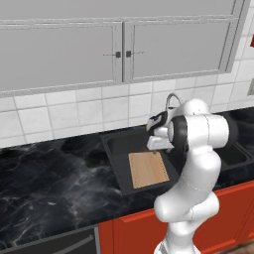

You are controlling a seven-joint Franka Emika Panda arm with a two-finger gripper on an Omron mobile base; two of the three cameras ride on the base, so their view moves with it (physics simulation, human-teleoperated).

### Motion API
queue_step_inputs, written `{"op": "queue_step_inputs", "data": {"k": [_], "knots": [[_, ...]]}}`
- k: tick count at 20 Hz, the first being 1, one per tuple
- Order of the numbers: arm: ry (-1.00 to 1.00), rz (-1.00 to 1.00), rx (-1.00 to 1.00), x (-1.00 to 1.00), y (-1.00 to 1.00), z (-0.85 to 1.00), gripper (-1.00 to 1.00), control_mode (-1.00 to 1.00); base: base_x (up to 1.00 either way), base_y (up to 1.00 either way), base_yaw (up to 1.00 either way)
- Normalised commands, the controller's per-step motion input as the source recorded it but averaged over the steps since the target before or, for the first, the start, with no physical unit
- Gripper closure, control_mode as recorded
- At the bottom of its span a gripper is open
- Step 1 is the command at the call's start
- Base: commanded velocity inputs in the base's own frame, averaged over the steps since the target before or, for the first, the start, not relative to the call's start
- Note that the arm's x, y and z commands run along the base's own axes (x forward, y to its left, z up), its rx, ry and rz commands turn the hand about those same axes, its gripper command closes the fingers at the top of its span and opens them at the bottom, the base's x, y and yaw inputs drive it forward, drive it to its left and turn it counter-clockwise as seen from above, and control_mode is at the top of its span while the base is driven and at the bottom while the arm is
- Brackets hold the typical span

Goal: Move the cutting board and knife to the sink. Then move spray from the cabinet to the counter.

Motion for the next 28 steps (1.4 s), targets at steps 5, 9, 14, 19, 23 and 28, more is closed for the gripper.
{"op": "queue_step_inputs", "data": {"k": [5,9,14,19,23,28], "knots": [[-0.1,-0.14,0.0,-0.53,-0.07,0.37,-1.0,-1.0,0.0,0.0,0.0],[-0.2,-0.08,0.0,-0.61,-0.07,0.43,-1.0,-1.0,0.0,0.0,0.0],[-0.17,-0.03,-0.03,-0.62,-0.05,0.43,-1.0,-1.0,0.0,0.0,0.0],[-0.03,-0.03,-0.09,-0.55,0.0,0.45,-1.0,-1.0,0.0,0.0,0.0],[-0.03,0.0,-0.1,-0.56,-0.02,0.42,-1.0,-1.0,0.0,0.0,0.0],[-0.09,0.0,-0.07,-0.52,-0.01,0.24,-1.0,-1.0,0.0,0.0,0.0]]}}
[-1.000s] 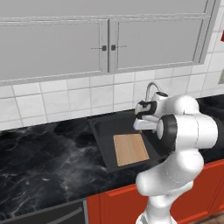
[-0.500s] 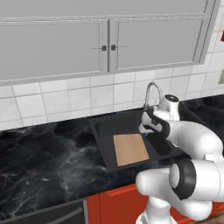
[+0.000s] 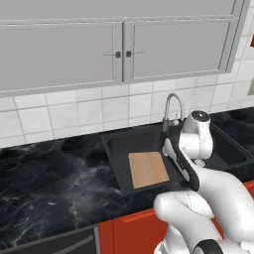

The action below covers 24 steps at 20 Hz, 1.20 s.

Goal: Move the cutting board and knife to the sink. Then move spray from the cabinet to the counter.

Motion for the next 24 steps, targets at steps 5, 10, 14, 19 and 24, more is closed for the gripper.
{"op": "queue_step_inputs", "data": {"k": [5,10,14,19,24], "knots": [[0.0,0.0,-0.01,-0.04,0.0,0.0,-1.0,-1.0,0.0,0.0,0.0],[-0.02,0.0,0.0,-0.03,0.0,0.0,-1.0,-1.0,0.0,0.0,0.0],[0.0,0.0,0.0,0.0,0.0,0.0,-1.0,1.0,-0.68,-0.05,-0.08],[0.0,0.0,0.0,0.0,0.0,0.0,-1.0,1.0,-0.7,-0.14,-0.09],[0.0,0.0,0.0,0.0,0.0,0.0,-1.0,1.0,-0.05,0.12,-0.77]]}}
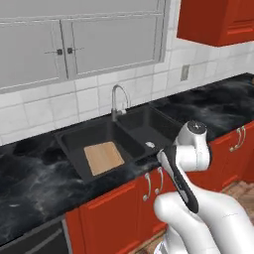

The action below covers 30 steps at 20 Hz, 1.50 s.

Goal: Move the cutting board and knife to the sink. Then move spray from the cabinet to the counter.

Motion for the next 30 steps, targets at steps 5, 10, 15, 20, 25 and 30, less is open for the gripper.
{"op": "queue_step_inputs", "data": {"k": [5,10,15,20,25,30], "knots": [[0.0,0.0,0.0,0.0,0.0,0.0,-1.0,1.0,0.0,0.12,-0.94],[0.0,0.0,0.0,0.0,0.0,0.0,-1.0,1.0,0.0,0.1,-0.97],[0.0,0.0,0.0,0.0,0.0,0.0,-1.0,1.0,0.0,0.09,-0.97],[0.0,0.0,0.0,0.0,0.0,0.0,-1.0,1.0,0.0,0.08,-0.97],[0.0,0.0,0.0,0.0,0.0,0.0,-1.0,1.0,0.0,0.0,-0.97],[0.0,0.0,0.0,0.0,0.0,0.0,-1.0,1.0,0.02,0.02,-0.97]]}}
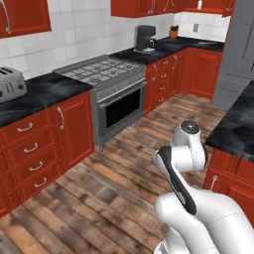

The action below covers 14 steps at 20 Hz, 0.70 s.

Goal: Move the cutting board and knife to the sink. Then move spray from the cabinet to the counter.

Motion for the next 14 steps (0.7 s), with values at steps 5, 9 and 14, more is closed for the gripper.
{"op": "queue_step_inputs", "data": {"k": [5,9,14], "knots": [[0.0,0.0,0.0,0.0,0.0,0.0,-1.0,1.0,0.56,0.26,-0.4],[0.0,0.0,0.0,0.0,0.0,0.0,-1.0,1.0,0.68,0.28,-0.28],[0.0,0.0,0.0,0.0,0.0,0.0,-1.0,1.0,0.72,0.32,-0.27]]}}
